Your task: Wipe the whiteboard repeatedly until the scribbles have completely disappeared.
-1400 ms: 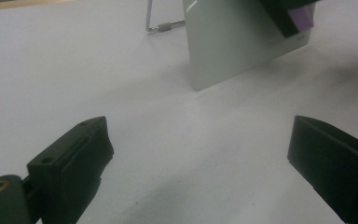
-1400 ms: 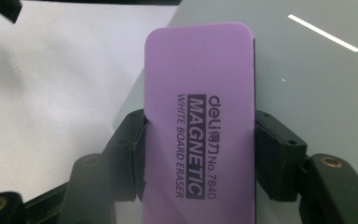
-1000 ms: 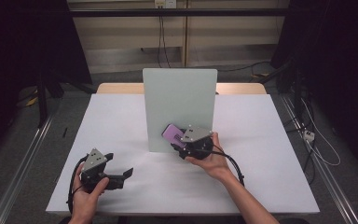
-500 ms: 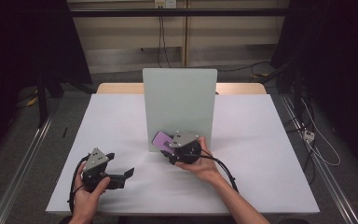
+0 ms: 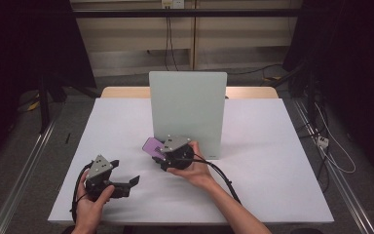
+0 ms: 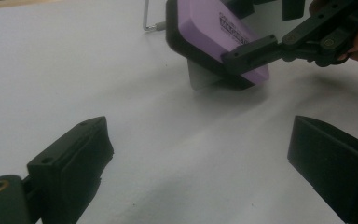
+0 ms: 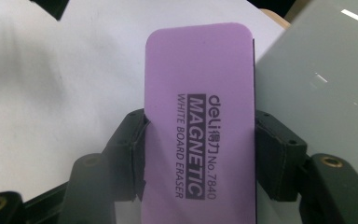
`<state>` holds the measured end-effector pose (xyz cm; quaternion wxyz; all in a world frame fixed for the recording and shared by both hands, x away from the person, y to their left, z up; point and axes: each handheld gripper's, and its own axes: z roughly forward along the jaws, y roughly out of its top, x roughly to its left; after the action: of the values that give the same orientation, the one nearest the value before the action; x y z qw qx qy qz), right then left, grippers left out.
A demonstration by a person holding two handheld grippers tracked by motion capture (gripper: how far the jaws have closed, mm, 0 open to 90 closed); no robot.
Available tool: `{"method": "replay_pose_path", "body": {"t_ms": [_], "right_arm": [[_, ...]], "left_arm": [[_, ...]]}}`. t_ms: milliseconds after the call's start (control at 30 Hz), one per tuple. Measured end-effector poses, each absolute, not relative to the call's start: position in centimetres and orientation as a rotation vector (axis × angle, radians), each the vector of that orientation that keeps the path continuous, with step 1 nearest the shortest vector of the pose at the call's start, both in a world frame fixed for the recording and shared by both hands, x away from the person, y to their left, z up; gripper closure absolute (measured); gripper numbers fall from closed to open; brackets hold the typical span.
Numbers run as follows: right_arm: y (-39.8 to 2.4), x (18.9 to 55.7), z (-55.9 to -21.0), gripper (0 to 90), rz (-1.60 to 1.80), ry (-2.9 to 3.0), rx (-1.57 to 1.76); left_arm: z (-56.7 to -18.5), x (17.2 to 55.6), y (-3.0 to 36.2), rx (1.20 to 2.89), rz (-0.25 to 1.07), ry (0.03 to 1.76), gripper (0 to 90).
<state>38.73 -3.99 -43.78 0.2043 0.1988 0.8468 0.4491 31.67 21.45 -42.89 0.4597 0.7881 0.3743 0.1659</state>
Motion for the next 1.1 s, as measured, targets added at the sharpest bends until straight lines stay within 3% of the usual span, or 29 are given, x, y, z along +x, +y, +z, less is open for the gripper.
{"method": "replay_pose_path", "body": {"t_ms": [400,1100], "right_arm": [[-3.3,38.7,-44.0,41.7,1.232,2.376,0.520],[-10.8,38.0,-40.7,41.6,1.181,2.242,0.610]], "left_arm": [[-42.9,31.5,21.6,1.937,0.409,0.926,5.8],[-42.9,31.6,21.5,1.940,0.410,0.929,5.8]]}}
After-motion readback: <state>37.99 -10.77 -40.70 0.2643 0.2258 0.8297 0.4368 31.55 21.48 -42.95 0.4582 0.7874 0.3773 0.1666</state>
